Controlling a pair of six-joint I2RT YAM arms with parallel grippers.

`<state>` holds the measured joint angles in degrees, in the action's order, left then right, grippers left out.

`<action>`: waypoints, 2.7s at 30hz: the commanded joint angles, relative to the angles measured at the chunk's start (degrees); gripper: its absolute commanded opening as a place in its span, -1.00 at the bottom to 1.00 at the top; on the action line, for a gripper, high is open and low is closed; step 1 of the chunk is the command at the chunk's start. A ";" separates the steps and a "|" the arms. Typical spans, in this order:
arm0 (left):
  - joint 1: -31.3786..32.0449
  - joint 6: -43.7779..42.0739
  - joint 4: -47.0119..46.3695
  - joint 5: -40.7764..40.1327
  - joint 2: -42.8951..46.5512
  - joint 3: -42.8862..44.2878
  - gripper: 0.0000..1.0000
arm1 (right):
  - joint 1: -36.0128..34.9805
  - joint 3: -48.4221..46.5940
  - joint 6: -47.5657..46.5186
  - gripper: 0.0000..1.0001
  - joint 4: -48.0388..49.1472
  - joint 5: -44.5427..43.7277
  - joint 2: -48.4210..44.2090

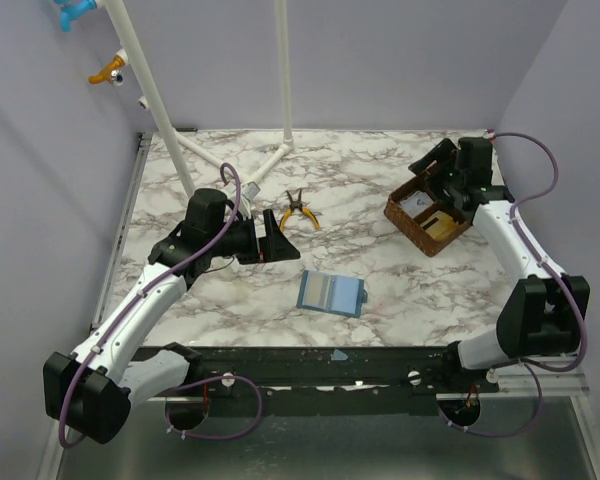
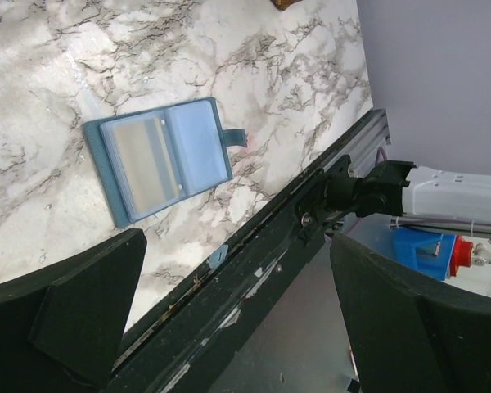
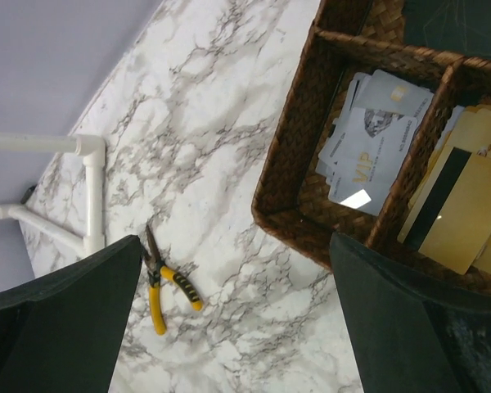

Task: Take the credit cards out of the card holder
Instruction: Place the credit card in the storage box, then remove the credit card from the card holder.

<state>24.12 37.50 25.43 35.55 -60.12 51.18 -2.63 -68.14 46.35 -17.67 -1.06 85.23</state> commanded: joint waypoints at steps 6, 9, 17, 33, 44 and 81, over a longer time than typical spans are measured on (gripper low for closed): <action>0.14 -0.14 -2.13 -0.04 -0.35 -0.45 0.97 | -8.67 4.07 -2.25 1.00 -6.58 -2.40 -6.99; 0.14 -0.06 -2.30 -0.22 -0.39 -0.97 0.97 | -12.11 5.87 -1.20 1.00 -7.62 -4.40 -9.27; 0.13 0.12 -3.10 -0.81 -0.44 -2.22 0.97 | -22.93 10.82 2.71 1.00 -9.78 -6.74 -12.37; 0.16 0.21 -4.15 -2.58 -0.79 -5.76 0.97 | -48.15 13.21 14.06 1.00 -15.74 -17.38 -9.60; 0.14 0.17 -4.66 -4.39 -0.44 -8.44 0.97 | -57.04 12.59 18.81 0.99 -17.80 -19.77 -3.15; 0.05 -2.06 0.14 -10.31 3.82 -9.91 0.97 | -58.59 1.61 14.04 0.38 -16.28 -23.08 17.43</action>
<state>24.12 36.40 24.18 27.16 -57.95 41.28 -60.82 -65.82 60.73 -34.26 -21.21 101.34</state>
